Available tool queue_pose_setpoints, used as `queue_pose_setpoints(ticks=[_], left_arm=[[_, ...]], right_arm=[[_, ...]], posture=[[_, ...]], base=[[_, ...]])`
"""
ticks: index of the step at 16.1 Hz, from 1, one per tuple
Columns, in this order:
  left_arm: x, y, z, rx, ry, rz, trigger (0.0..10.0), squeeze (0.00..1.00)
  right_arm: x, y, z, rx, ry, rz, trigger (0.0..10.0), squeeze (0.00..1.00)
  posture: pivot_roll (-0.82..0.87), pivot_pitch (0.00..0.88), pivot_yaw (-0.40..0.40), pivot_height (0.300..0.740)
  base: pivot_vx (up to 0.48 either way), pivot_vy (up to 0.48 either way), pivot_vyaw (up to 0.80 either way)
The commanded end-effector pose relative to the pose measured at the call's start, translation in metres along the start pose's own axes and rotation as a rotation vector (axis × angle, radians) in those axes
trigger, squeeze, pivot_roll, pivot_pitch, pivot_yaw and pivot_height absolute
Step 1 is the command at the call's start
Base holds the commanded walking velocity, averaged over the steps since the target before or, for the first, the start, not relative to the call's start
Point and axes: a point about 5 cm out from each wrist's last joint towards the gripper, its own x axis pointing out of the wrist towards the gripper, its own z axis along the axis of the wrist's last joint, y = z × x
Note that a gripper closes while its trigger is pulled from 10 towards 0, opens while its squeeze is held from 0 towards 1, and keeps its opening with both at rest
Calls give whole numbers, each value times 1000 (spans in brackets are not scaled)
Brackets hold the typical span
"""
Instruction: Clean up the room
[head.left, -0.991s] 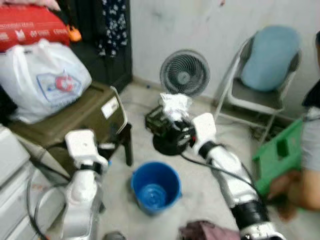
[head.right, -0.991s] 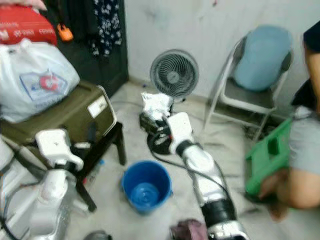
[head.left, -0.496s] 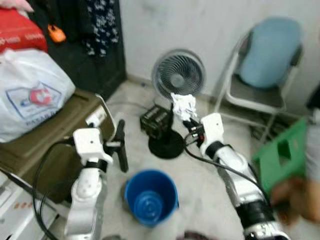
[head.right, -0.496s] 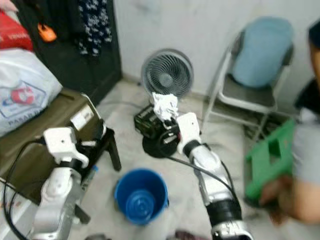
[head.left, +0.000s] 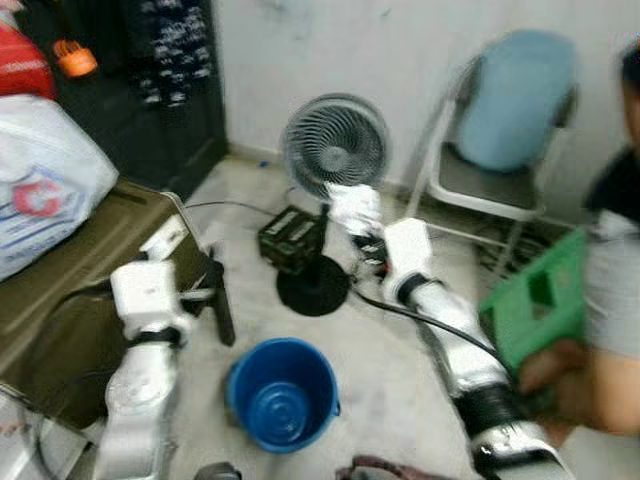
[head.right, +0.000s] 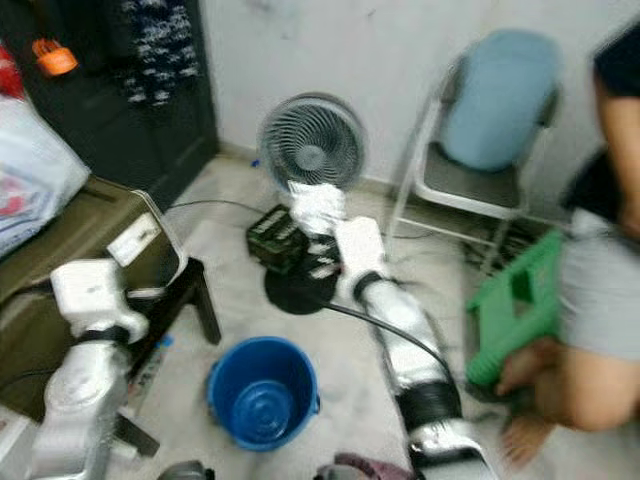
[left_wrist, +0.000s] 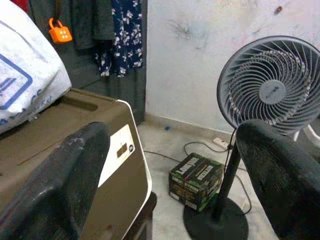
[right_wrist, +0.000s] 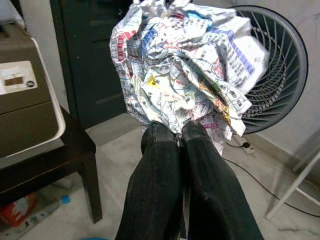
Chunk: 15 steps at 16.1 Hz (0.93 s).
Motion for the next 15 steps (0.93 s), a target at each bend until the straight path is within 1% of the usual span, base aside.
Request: queue_pose_setpoints(ticks=[1,3,4,5,6,7,8,9,10,12,13,15], left_arm=[[-4,-1,6,-8,-33,-39,10000,0],[-17,5,4,-3,-9,-83,10000,0],[-19,5,3,1,0,-91,10000,0],[-28,7,-2,34,26,-134,10000,0],[-37,6,-4,56,44,-210,10000,0],[-48,2,-5,107,64,-301,10000,0],[-58,0,-7,131,92,-371,10000,0],[-66,1,-9,166,127,-433,10000,0],[-72,3,-9,186,150,-457,10000,0],[-76,5,-6,212,159,-482,10000,0],[-74,8,0,258,166,-548,10000,0],[-74,12,5,326,176,-603,10000,0]], right_arm=[[1,-7,-2,-7,22,-25,10000,0],[5,-7,-3,-3,55,-44,10000,0],[5,-8,-3,-4,60,-47,10000,0],[7,-10,-7,28,80,-83,10000,0],[8,-12,-11,64,108,-109,10000,0],[8,-12,-16,101,136,-129,10000,0],[7,-11,-20,128,163,-153,10000,0],[7,-10,-25,164,195,-186,10000,0],[8,-10,-30,190,230,-216,10000,0],[9,-9,-32,228,246,-241,10000,0],[14,-9,-31,241,253,-260,10000,0],[19,-5,-30,257,272,-262,10000,0]], posture=[[11,0,-85,740],[29,0,-87,740],[29,0,-87,740],[58,0,-98,740],[67,0,-99,740],[78,0,-100,740],[92,0,-99,740],[100,0,-95,740],[110,0,-86,740],[119,16,-74,740],[134,57,-61,740],[150,88,-44,740]], base=[[0,0,-800],[0,0,0],[0,0,0],[0,0,0],[0,0,0],[0,0,0],[0,0,0],[0,0,0],[0,0,0],[0,0,0],[0,0,0],[0,0,0]])
